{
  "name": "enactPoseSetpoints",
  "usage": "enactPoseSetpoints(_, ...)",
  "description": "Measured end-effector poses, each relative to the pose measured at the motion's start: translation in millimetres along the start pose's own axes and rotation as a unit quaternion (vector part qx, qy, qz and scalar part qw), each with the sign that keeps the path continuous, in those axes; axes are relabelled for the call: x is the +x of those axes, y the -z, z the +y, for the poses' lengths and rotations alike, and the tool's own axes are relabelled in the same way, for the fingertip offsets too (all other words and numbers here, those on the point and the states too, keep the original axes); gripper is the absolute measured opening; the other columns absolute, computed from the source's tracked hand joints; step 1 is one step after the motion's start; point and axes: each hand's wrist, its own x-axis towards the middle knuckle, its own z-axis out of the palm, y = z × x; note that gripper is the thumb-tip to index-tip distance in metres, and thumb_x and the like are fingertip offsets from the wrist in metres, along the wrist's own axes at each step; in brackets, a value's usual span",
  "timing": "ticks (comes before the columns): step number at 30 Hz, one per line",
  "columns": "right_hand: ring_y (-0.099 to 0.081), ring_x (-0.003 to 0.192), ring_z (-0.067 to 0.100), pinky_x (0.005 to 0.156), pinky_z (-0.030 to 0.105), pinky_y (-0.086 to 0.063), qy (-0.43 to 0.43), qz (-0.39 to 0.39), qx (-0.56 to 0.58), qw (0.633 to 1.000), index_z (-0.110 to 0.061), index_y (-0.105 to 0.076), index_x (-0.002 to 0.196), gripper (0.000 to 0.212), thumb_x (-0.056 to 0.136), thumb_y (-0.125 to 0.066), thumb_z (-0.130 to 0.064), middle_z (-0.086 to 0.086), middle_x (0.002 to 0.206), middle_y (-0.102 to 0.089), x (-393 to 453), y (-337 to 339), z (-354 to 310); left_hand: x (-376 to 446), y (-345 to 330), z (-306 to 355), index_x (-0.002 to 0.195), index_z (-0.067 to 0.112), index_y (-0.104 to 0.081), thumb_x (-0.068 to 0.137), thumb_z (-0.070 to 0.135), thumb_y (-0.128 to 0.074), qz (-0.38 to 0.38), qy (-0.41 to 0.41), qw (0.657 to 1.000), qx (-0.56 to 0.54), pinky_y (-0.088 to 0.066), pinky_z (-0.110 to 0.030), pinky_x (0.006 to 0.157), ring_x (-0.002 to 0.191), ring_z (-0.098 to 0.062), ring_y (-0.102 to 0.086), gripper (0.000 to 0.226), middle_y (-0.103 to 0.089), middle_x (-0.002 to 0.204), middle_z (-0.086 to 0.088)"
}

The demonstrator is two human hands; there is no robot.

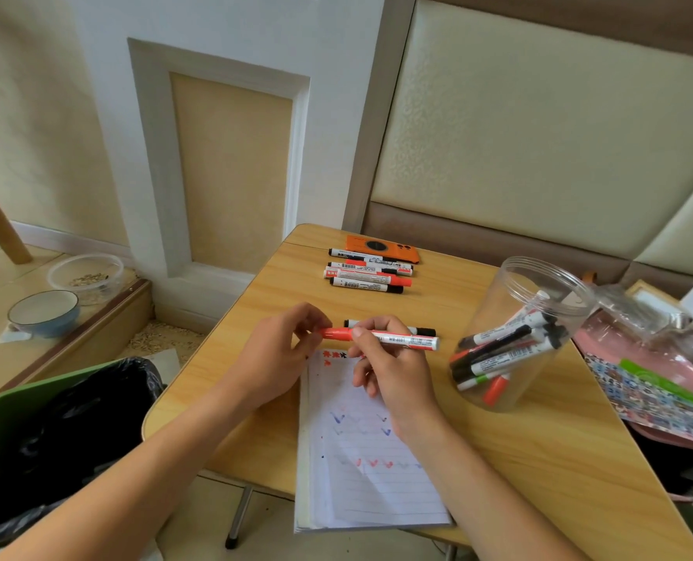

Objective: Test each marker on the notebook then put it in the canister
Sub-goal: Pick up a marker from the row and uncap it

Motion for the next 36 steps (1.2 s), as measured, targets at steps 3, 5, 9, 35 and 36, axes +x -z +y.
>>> enactPoseSetpoints(3,-0.057,0.051,0.017,0.041,0.022,-0.037,0.007,-0.02,0.003,1.0,-0.012,-0.07,0.102,0.007,0.099,-0.069,-0.018,0.006,0.077,-0.07,-0.1,1.7,-0.8,-2.2,0.7,2.1,0.105,0.028,-0.063,0.098,0.014,-0.061,-0.031,-0.017,0.999,-0.033,-0.046,-0.015,0.072,0.091,-0.001,-0.058,0.015,-0.065,0.097,0.015)
enactPoseSetpoints(5,-0.054,0.05,0.015,0.04,0.021,-0.036,0.003,-0.028,0.006,1.0,-0.015,-0.073,0.101,0.007,0.097,-0.072,-0.02,0.005,0.074,-0.066,-0.4,2.8,-1.5,-3.9,1.4,4.7,0.106,0.026,-0.063,0.097,0.018,-0.063,-0.037,-0.032,0.997,-0.056,-0.045,-0.013,0.071,0.089,-0.003,-0.059,0.012,-0.065,0.096,0.013)
enactPoseSetpoints(9,-0.051,0.049,0.011,0.041,0.02,-0.033,-0.03,-0.018,0.038,0.999,-0.011,-0.075,0.104,0.028,0.098,-0.068,-0.038,0.004,0.072,-0.058,-1.3,2.4,-5.0,-5.0,3.2,6.1,0.108,0.029,-0.065,0.098,0.023,-0.063,-0.04,-0.045,0.997,-0.052,-0.043,-0.014,0.071,0.089,-0.005,-0.058,0.012,-0.065,0.095,0.013)
enactPoseSetpoints(35,-0.059,0.048,0.024,0.04,0.026,-0.038,-0.03,0.034,-0.013,0.999,-0.001,-0.052,0.096,0.016,0.105,-0.054,-0.014,0.009,0.067,-0.062,1.0,-1.1,0.2,-14.2,-12.1,8.8,0.101,0.008,-0.073,0.085,0.01,-0.077,-0.014,0.029,0.944,-0.329,-0.058,-0.026,0.076,0.086,-0.021,-0.075,0.017,-0.076,0.094,-0.007)
enactPoseSetpoints(36,-0.058,0.048,0.024,0.04,0.026,-0.038,-0.029,0.034,-0.015,0.999,-0.002,-0.052,0.095,0.016,0.105,-0.054,-0.014,0.01,0.067,-0.061,0.9,-1.0,0.3,-14.4,-12.5,9.1,0.101,0.008,-0.072,0.085,0.01,-0.077,-0.014,0.028,0.944,-0.328,-0.059,-0.027,0.076,0.086,-0.021,-0.075,0.017,-0.075,0.094,-0.007)
